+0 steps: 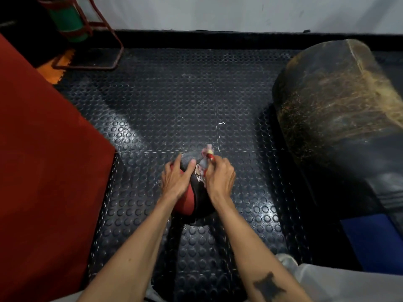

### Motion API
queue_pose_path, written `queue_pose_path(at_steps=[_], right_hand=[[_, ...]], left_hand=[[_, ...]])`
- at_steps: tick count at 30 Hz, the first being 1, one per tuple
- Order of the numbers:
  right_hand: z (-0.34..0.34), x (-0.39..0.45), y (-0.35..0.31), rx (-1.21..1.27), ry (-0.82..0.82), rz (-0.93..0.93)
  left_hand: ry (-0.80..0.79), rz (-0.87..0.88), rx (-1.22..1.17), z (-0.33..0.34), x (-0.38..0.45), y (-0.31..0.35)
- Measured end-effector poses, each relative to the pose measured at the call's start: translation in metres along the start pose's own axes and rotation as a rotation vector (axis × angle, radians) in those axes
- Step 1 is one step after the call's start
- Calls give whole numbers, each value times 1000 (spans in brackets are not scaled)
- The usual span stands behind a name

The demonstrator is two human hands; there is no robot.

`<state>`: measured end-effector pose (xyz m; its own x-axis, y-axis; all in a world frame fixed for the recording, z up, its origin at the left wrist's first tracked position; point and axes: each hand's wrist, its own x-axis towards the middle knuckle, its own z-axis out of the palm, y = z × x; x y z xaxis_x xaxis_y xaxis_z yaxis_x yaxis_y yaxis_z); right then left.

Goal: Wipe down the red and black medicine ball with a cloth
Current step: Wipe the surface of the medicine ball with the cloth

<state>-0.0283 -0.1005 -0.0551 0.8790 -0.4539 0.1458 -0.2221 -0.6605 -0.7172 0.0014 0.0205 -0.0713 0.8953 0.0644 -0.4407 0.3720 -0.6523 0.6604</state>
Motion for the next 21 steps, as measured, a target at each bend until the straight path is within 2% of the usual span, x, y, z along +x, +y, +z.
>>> queue_pose_path(at_steps=[2, 5, 10, 15, 21], right_hand=[[5, -23, 3, 46, 50, -18], [-1, -63, 12, 40, -19, -134], [-5, 13, 2, -25, -99, 14], [-20, -67, 7, 97, 1, -46], [-17, 9, -1, -26, -59, 40]], left_hand=[[10, -8, -22, 0, 2, -1], [31, 49, -66, -3, 2, -8], [41, 121, -6, 4, -10, -18], [14, 182, 26, 0, -10, -14], [17, 259, 225, 19, -29, -4]])
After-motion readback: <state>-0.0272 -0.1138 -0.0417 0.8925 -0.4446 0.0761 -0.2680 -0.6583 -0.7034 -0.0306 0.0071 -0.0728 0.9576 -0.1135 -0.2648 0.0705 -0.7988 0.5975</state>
